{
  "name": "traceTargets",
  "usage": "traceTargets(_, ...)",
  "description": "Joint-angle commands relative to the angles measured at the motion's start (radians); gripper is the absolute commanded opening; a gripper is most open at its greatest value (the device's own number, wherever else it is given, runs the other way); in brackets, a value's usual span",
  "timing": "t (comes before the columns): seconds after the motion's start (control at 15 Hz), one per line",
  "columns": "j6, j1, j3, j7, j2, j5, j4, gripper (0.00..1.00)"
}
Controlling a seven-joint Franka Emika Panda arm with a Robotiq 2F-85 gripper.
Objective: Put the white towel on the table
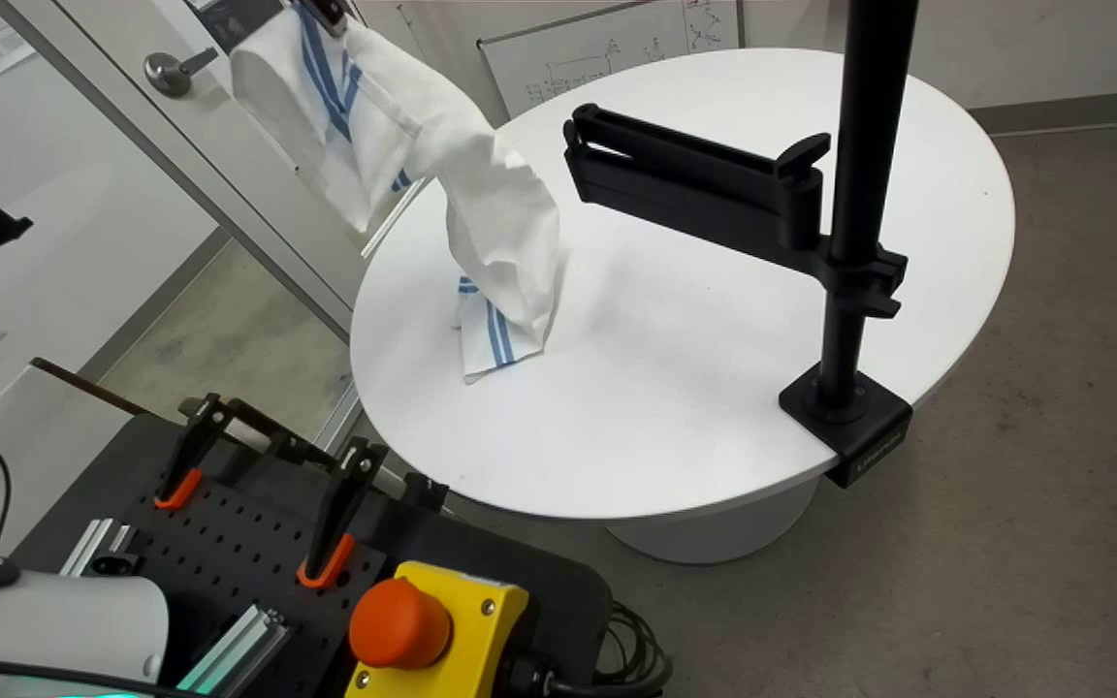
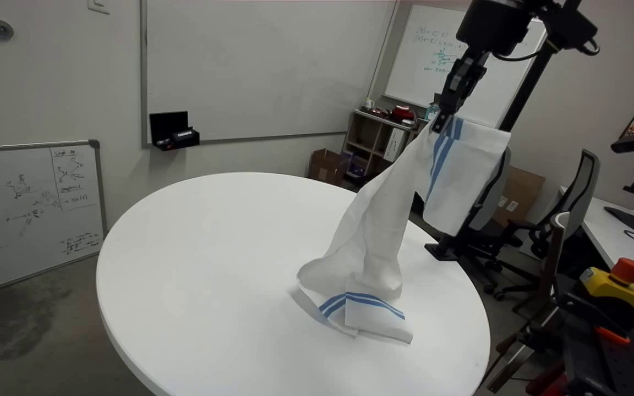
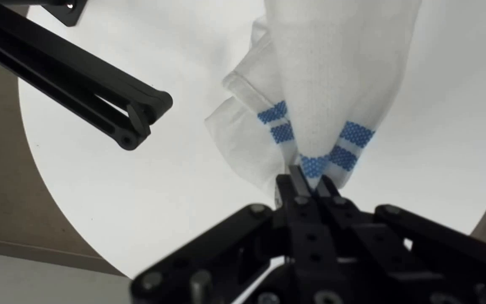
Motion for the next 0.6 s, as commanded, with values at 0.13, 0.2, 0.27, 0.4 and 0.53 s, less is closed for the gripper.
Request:
traceTargets(0.13, -0.029, 0.001, 0.008, 0.029, 0.045, -0.126, -0.047, 0.00)
traceTargets(0.2, -0.034, 0.003, 0.008, 0.031, 0.053, -0.145, -0.051, 0.00)
traceTargets(0.27, -0.034, 0.004, 0.007, 0.038, 0.065, -0.167, -0.055, 0.00)
traceTargets(0.4, -0.038, 0.007, 0.007, 0.059, 0.089, -0.208, -0.059, 0.00)
traceTargets(0.53, -0.037, 0.011, 0.005, 0.091, 0.111, -0.248, -0.056, 0.27)
